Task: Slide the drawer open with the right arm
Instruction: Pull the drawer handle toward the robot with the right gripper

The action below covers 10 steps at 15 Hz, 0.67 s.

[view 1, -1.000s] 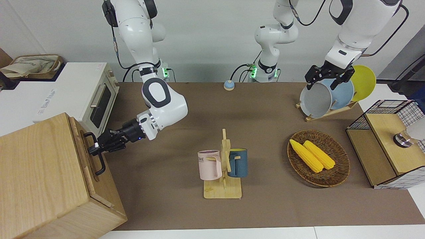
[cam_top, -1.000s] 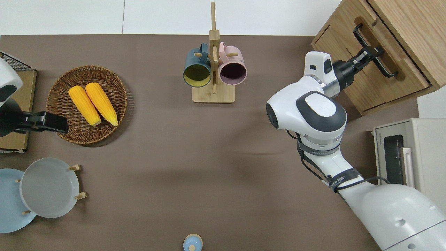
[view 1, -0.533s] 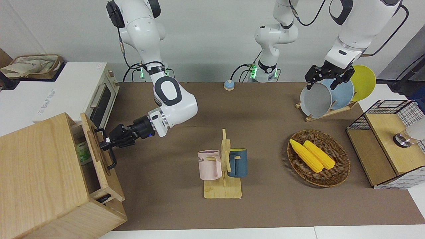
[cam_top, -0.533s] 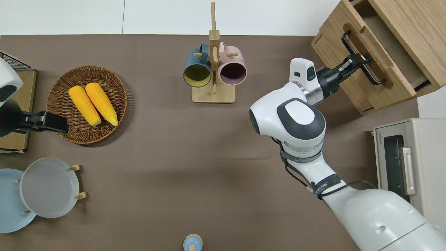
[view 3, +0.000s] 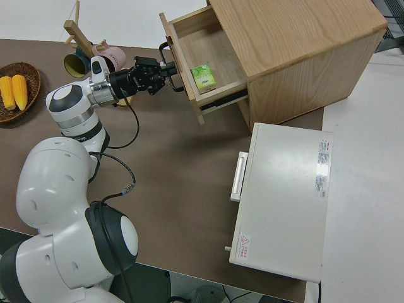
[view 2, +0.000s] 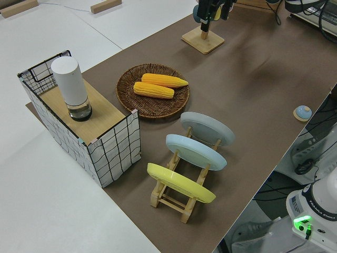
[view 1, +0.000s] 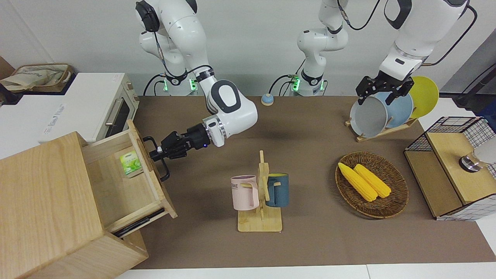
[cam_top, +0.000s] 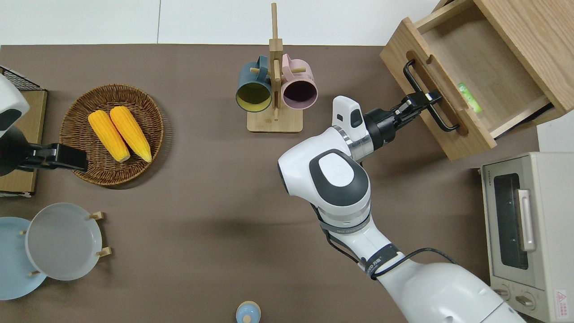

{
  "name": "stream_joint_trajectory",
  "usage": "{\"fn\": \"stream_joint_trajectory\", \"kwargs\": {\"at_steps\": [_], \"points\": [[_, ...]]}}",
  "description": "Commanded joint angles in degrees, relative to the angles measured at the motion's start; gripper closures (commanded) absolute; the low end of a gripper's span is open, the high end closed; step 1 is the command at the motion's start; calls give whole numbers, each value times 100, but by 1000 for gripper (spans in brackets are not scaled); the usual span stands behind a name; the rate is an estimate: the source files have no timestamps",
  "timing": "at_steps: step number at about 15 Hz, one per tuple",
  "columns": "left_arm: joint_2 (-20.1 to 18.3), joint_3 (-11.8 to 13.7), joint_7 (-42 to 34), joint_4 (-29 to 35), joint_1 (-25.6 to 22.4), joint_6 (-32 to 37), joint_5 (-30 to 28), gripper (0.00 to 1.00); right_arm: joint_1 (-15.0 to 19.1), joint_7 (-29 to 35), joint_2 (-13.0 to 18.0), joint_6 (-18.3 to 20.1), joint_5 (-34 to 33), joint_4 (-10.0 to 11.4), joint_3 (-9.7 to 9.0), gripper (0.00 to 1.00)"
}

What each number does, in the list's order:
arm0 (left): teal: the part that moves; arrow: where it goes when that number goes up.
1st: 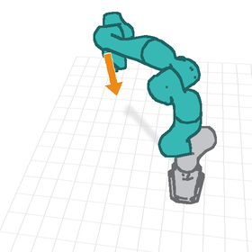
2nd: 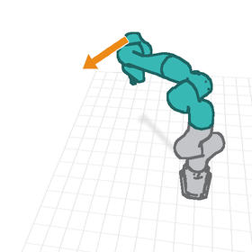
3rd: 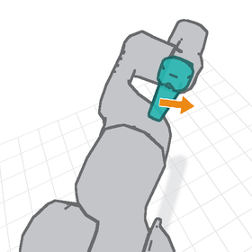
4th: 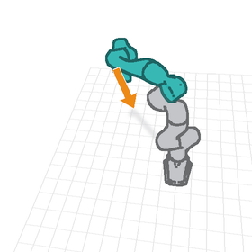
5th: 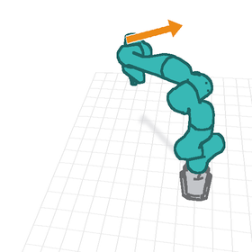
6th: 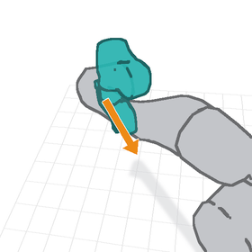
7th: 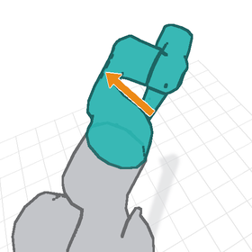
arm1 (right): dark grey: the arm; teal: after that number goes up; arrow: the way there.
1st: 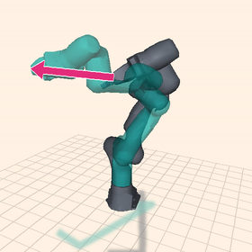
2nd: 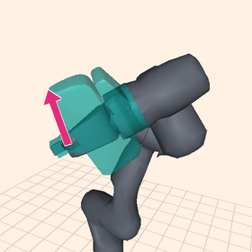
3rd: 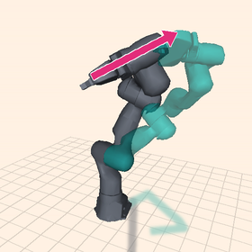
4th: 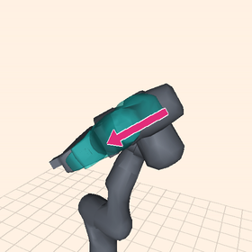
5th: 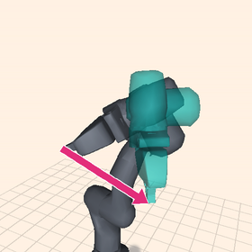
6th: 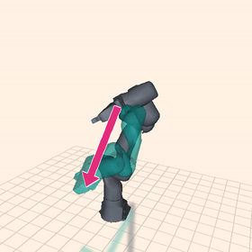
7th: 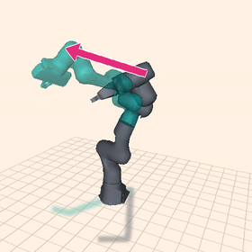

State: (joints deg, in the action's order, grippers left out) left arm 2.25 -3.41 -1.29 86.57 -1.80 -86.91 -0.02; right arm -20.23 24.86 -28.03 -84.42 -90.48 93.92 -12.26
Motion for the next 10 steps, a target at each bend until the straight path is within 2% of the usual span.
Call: {"fn": "stream_joint_trajectory", "kwargs": {"at_steps": [1, 5, 10], "points": [[65, -37, -55, -149, -22, 113, 98, 7, -411, 1, -1, 276, 153, -58, 5, 1000], [65, -37, -55, -149, -22, 113, 98, 7, -859, 185, 8, 619, 399, -101, 5, 1000], [65, -37, -55, -149, -22, 113, 98, 7, -1053, 221, -1, 803, 417, -128, 5, 1000]]}}
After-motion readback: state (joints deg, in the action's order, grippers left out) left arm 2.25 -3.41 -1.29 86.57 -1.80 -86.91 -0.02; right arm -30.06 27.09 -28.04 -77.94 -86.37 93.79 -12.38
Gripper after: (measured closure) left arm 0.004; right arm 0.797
